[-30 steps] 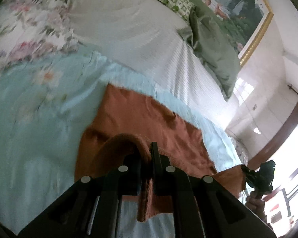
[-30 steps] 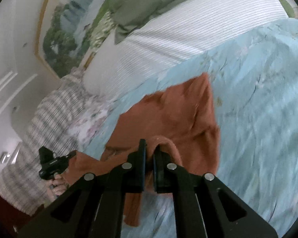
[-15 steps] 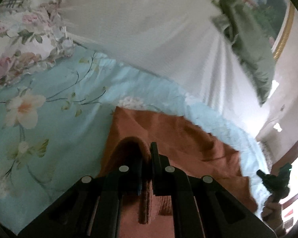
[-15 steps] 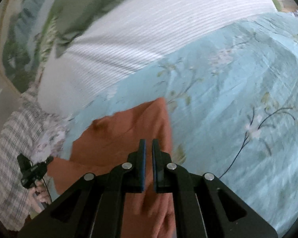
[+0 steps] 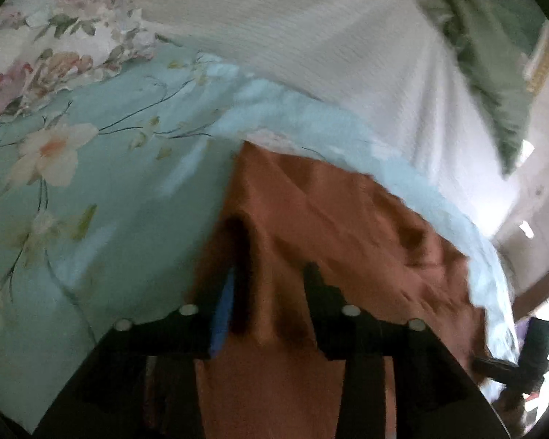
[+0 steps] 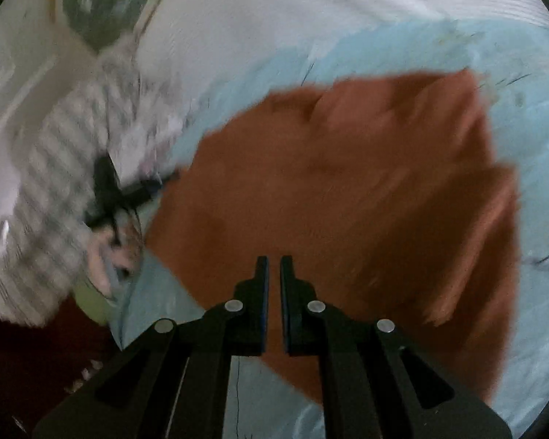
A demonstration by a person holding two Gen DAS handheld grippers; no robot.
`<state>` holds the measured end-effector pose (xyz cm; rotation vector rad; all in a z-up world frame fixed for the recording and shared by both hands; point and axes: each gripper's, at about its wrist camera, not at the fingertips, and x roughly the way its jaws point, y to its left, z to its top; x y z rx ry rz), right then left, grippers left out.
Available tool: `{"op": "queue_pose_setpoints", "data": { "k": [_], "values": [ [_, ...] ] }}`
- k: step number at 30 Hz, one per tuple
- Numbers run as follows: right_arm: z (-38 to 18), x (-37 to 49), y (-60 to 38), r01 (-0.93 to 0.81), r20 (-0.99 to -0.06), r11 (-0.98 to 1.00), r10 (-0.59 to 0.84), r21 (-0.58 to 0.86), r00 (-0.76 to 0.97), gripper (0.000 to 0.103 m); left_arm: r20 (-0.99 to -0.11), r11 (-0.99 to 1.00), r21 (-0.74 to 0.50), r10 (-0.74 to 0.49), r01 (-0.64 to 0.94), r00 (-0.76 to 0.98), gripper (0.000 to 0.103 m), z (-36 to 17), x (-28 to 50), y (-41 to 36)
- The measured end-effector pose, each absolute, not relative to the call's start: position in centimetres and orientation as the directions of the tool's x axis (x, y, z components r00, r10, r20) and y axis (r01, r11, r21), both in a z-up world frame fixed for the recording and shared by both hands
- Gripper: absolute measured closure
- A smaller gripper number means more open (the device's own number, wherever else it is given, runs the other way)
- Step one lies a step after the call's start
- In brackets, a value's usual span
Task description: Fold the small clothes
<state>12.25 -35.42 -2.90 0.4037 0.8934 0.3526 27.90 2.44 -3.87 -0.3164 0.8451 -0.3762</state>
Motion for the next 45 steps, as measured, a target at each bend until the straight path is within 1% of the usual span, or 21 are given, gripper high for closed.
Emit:
{"op": "queue_pose_setpoints", "data": {
  "k": [3, 4, 6, 7, 9, 11, 12, 16, 19, 20, 22, 25, 26, 27, 28, 31, 34, 39, 43, 44, 45],
  "values": [
    [-4.6, 13.0, -34.6, -0.105, -0.742, 0.903, 0.405, 0.417, 0.534, 0.096, -0.636, 0.83, -0.457, -0.556, 0.319, 0.535, 0.063, -3.5, 24.8, 0.9],
    [-4.9, 13.4, -34.4, -0.101, -0.758, 0.912, 0.388, 0.397, 0.524, 0.096, -0.645, 0.809, -0.467, -0.587, 0.356, 0.489, 0.063, -3.8, 24.3, 0.0],
    [-4.7, 14.0, -34.2, -0.106, -0.769, 0.927, 0.36, 0.361, 0.529, 0.096, -0.686, 0.795, -0.458, -0.601, 0.398, 0.41, 0.063, -5.1, 24.0, -1.9],
    [-4.5, 14.3, -34.3, -0.1, -0.77, 0.934, 0.34, 0.343, 0.54, 0.099, -0.712, 0.802, -0.435, -0.585, 0.409, 0.389, 0.063, -5.8, 24.1, -2.7],
    [-3.7, 15.4, -35.2, -0.044, -0.779, 0.957, 0.261, 0.288, 0.57, 0.1, -0.757, 0.826, -0.375, -0.535, 0.421, 0.375, 0.066, -6.9, 25.0, -3.9],
    [-2.7, 17.0, -37.1, 0.038, -0.781, 0.975, 0.153, 0.221, 0.606, 0.1, -0.757, 0.829, -0.366, -0.53, 0.423, 0.384, 0.067, -6.7, 26.3, -4.2],
    [-2.3, 17.7, -37.9, 0.078, -0.779, 0.978, 0.104, 0.192, 0.618, 0.1, -0.764, 0.846, -0.342, -0.504, 0.41, 0.403, 0.067, -6.4, 27.4, -4.5],
    [-1.1, 20.8, -42.8, 0.25, -0.753, 0.946, -0.009, 0.206, 0.658, 0.1, -0.763, 0.912, -0.255, -0.393, 0.32, 0.513, 0.068, -4.9, 32.3, -4.5],
    [-0.3, 21.1, -46.4, 0.382, -0.708, 0.882, -0.081, 0.277, 0.702, 0.1, -0.749, 0.952, -0.219, -0.304, 0.213, 0.589, 0.066, -3.9, 36.0, -3.4],
    [-0.1, 20.6, -47.2, 0.401, -0.695, 0.863, -0.083, 0.309, 0.714, 0.1, -0.746, 0.955, -0.231, -0.297, 0.186, 0.596, 0.066, -3.7, 36.7, -2.8],
    [0.5, 19.4, -47.6, 0.402, -0.671, 0.844, -0.069, 0.355, 0.738, 0.096, -0.735, 0.954, -0.271, -0.29, 0.126, 0.613, 0.066, -3.5, 37.5, -1.3],
    [1.2, 17.2, -46.4, 0.345, -0.648, 0.854, -0.013, 0.389, 0.762, 0.096, -0.715, 0.95, -0.304, -0.276, 0.069, 0.642, 0.054, -2.9, 36.5, 0.6],
    [1.3, 16.8, -45.7, 0.331, -0.647, 0.857, 0.005, 0.396, 0.762, 0.096, -0.709, 0.946, -0.316, -0.282, 0.066, 0.647, 0.053, -2.7, 35.8, 1.0],
    [1.3, 15.9, -44.8, 0.31, -0.645, 0.863, 0.024, 0.399, 0.764, 0.096, -0.704, 0.943, -0.325, -0.288, 0.066, 0.65, 0.053, -2.7, 34.8, 1.2],
    [1.2, 15.2, -44.1, 0.295, -0.646, 0.869, 0.037, 0.398, 0.763, 0.096, -0.705, 0.943, -0.327, -0.287, 0.062, 0.648, 0.05, -2.7, 33.7, 1.4],
    [0.7, 13.3, -41.9, 0.267, -0.651, 0.869, 0.081, 0.417, 0.754, 0.096, -0.695, 0.931, -0.359, -0.312, 0.063, 0.648, 0.049, -2.9, 29.8, 1.7],
    [-0.4, 11.0, -40.4, 0.259, -0.648, 0.849, 0.123, 0.461, 0.751, 0.095, -0.681, 0.922, -0.385, -0.315, 0.042, 0.661, 0.042, -2.6, 25.7, 2.5],
    [-1.3, 7.8, -38.0, 0.242, -0.62, 0.815, 0.174, 0.527, 0.765, 0.095, -0.652, 0.862, -0.507, -0.377, -0.009, 0.658, 0.042, -3.2, 20.5, 4.7],
    [-1.6, 6.5, -36.9, 0.234, -0.605, 0.798, 0.195, 0.556, 0.772, 0.094, -0.671, 0.854, -0.521, -0.419, 0.013, 0.612, 0.041, -4.2, 17.4, 3.6],
    [-1.7, 6.3, -36.7, 0.228, -0.603, 0.798, 0.201, 0.558, 0.772, 0.092, -0.674, 0.85, -0.527, -0.43, 0.017, 0.6, 0.041, -4.6, 16.7, 3.3],
    [-1.8, 6.1, -36.5, 0.225, -0.602, 0.797, 0.207, 0.561, 0.771, 0.08, -0.674, 0.841, -0.541, -0.449, 0.022, 0.587, 0.041, -5.0, 16.1, 3.0]
  ]
}}
